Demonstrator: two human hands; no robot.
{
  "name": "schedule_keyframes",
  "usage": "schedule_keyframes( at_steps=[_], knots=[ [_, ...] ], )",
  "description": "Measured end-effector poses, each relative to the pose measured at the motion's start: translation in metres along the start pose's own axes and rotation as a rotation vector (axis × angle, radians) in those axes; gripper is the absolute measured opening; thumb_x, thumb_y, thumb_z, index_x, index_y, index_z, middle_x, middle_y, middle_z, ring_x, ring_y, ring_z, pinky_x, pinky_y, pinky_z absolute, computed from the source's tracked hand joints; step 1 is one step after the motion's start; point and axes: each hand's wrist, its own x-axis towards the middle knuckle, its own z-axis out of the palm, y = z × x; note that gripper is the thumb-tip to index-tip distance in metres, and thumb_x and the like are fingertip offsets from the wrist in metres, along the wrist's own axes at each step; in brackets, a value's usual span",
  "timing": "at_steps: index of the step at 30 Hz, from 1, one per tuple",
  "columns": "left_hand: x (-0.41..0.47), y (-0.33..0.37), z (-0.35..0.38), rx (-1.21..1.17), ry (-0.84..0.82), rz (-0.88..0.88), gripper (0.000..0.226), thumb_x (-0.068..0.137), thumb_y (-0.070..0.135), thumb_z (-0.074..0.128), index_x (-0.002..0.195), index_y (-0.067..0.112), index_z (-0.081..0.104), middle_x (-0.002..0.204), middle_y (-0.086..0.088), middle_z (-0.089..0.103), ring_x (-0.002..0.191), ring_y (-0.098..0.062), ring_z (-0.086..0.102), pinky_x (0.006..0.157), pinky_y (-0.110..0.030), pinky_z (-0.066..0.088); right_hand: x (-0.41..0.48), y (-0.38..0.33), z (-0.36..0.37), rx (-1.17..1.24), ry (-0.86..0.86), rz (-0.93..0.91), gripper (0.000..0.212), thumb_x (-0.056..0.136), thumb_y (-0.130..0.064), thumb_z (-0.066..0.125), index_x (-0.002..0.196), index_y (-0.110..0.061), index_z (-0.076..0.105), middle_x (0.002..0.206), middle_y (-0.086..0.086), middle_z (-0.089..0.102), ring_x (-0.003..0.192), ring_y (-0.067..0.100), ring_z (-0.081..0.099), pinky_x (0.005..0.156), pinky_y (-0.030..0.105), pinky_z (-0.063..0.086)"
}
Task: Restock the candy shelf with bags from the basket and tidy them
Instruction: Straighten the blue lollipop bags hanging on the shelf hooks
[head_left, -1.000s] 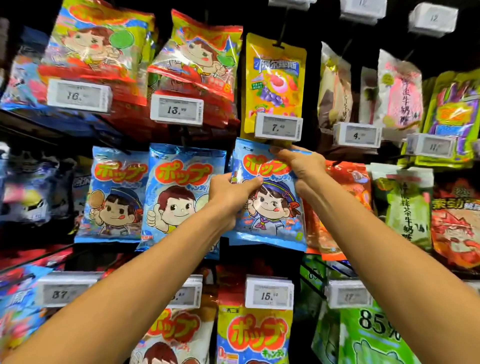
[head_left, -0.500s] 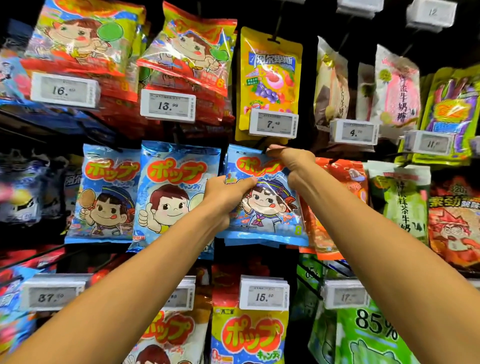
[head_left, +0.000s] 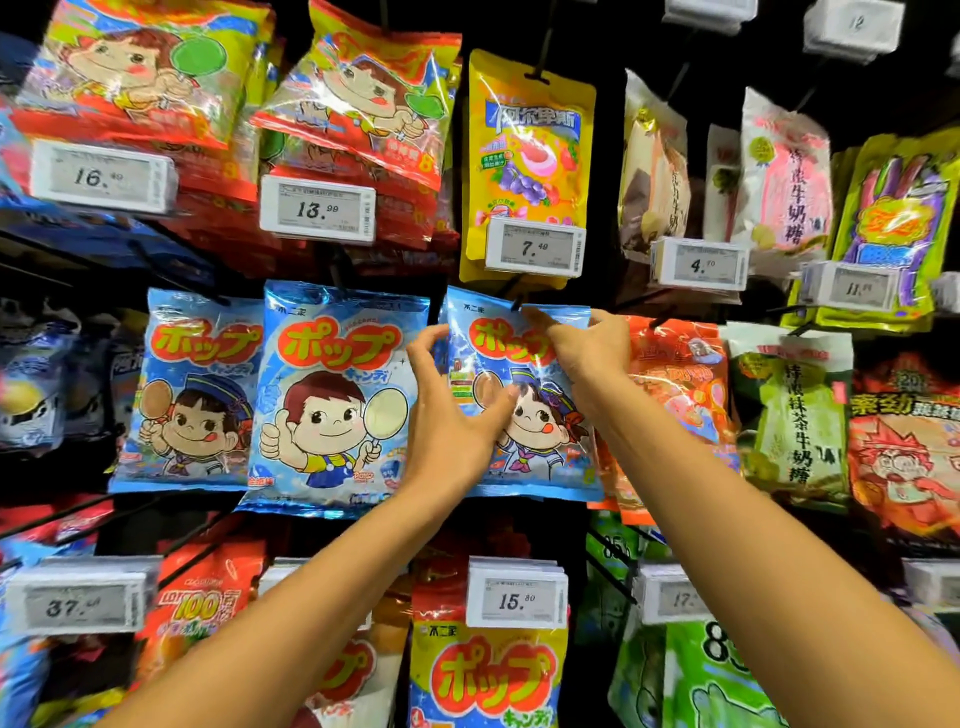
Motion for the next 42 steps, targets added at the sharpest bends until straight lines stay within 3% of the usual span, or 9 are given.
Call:
schedule_keyframes(
  at_steps=[1, 3, 7, 11, 14, 23, 31, 38, 42],
  knots=[
    [0.0, 0.001, -0.001, 0.012, -0.017, -0.001, 0.064, 0.084, 0.031, 0.073, 0.126, 0.04, 0.026, 0.135, 0.003, 0.052, 0.111, -0.02, 0.063, 0.095, -0.042, 0.051, -0.005, 0.002, -0.003, -0.07, 0.027, -0.051, 0.034, 0.072, -0.013, 0.08, 0.099, -0.004, 0.062, 0.097, 0.01, 0.069, 0.083, 0.022, 0.063, 0.06, 0.032, 0.05],
    [0.001, -0.001, -0.002, 0.032, -0.044, -0.012, 0.064, 0.085, 0.03, 0.072, 0.131, 0.037, 0.028, 0.138, 0.006, 0.048, 0.118, -0.02, 0.058, 0.1, -0.041, 0.047, -0.017, 0.008, -0.008, -0.156, 0.06, -0.189, 0.045, 0.075, -0.014, 0.075, 0.112, -0.014, 0.05, 0.108, 0.005, 0.061, 0.095, 0.019, 0.058, 0.07, 0.026, 0.044],
    [0.001, -0.004, 0.001, 0.133, -0.024, -0.003, 0.066, 0.084, 0.026, 0.073, 0.137, 0.027, 0.033, 0.136, 0.006, 0.035, 0.125, -0.014, 0.044, 0.097, -0.017, 0.033, -0.046, 0.019, -0.02, -0.172, 0.064, -0.442, 0.06, 0.079, -0.015, 0.074, 0.129, -0.022, 0.041, 0.125, 0.001, 0.043, 0.111, 0.014, 0.047, 0.092, 0.025, 0.038],
    [-0.001, -0.009, 0.002, 0.329, 0.038, -0.02, 0.071, 0.081, 0.037, 0.074, 0.139, 0.026, 0.034, 0.128, -0.003, 0.026, 0.121, -0.022, 0.026, 0.095, -0.023, 0.023, -0.054, 0.025, -0.026, -0.266, 0.03, -0.55, 0.031, 0.087, -0.015, 0.069, 0.116, -0.014, 0.059, 0.124, 0.006, 0.045, 0.114, 0.013, 0.046, 0.099, 0.023, 0.038],
    [-0.001, -0.016, -0.001, 0.364, 0.033, -0.032, 0.074, 0.078, 0.045, 0.074, 0.139, 0.029, 0.036, 0.133, -0.003, 0.029, 0.124, -0.023, 0.025, 0.098, -0.03, 0.023, -0.053, 0.031, -0.026, -0.31, 0.012, -0.56, 0.028, 0.091, -0.018, 0.065, 0.118, -0.01, 0.061, 0.128, 0.006, 0.045, 0.117, 0.008, 0.041, 0.097, 0.01, 0.028],
    [0.003, -0.026, -0.006, 0.306, -0.048, 0.005, 0.071, 0.081, 0.041, 0.074, 0.139, 0.03, 0.036, 0.136, -0.002, 0.034, 0.126, -0.023, 0.035, 0.099, -0.031, 0.03, -0.05, 0.043, -0.018, -0.321, 0.015, -0.575, 0.03, 0.093, -0.02, 0.063, 0.121, -0.009, 0.058, 0.133, 0.007, 0.043, 0.118, 0.005, 0.037, 0.097, 0.01, 0.028],
    [-0.004, -0.022, -0.019, 0.241, -0.105, -0.016, 0.074, 0.084, 0.036, 0.072, 0.147, 0.03, 0.034, 0.136, -0.003, 0.039, 0.13, -0.019, 0.039, 0.104, -0.03, 0.034, -0.063, 0.039, -0.022, -0.302, -0.009, -0.514, 0.033, 0.096, -0.021, 0.06, 0.126, -0.009, 0.059, 0.141, 0.008, 0.043, 0.132, 0.018, 0.04, 0.104, 0.015, 0.027],
    [-0.024, -0.014, -0.049, 0.272, -0.185, -0.052, 0.062, 0.083, 0.024, 0.076, 0.138, 0.024, 0.048, 0.121, -0.006, 0.051, 0.102, -0.021, 0.057, 0.093, -0.035, 0.049, -0.102, 0.038, -0.039, -0.392, -0.091, -0.433, 0.039, 0.099, -0.02, 0.054, 0.137, -0.015, 0.054, 0.156, 0.008, 0.033, 0.146, 0.019, 0.026, 0.116, 0.029, 0.023],
    [-0.048, -0.01, -0.074, 0.245, -0.203, -0.064, 0.039, 0.084, 0.008, 0.07, 0.122, 0.008, 0.061, 0.115, -0.015, 0.062, 0.102, -0.026, 0.061, 0.093, -0.038, 0.051, -0.141, 0.041, -0.051, -0.462, -0.054, -0.422, 0.034, 0.097, -0.015, 0.057, 0.13, -0.007, 0.058, 0.153, 0.011, 0.037, 0.143, 0.02, 0.032, 0.113, 0.022, 0.022]
  ],
)
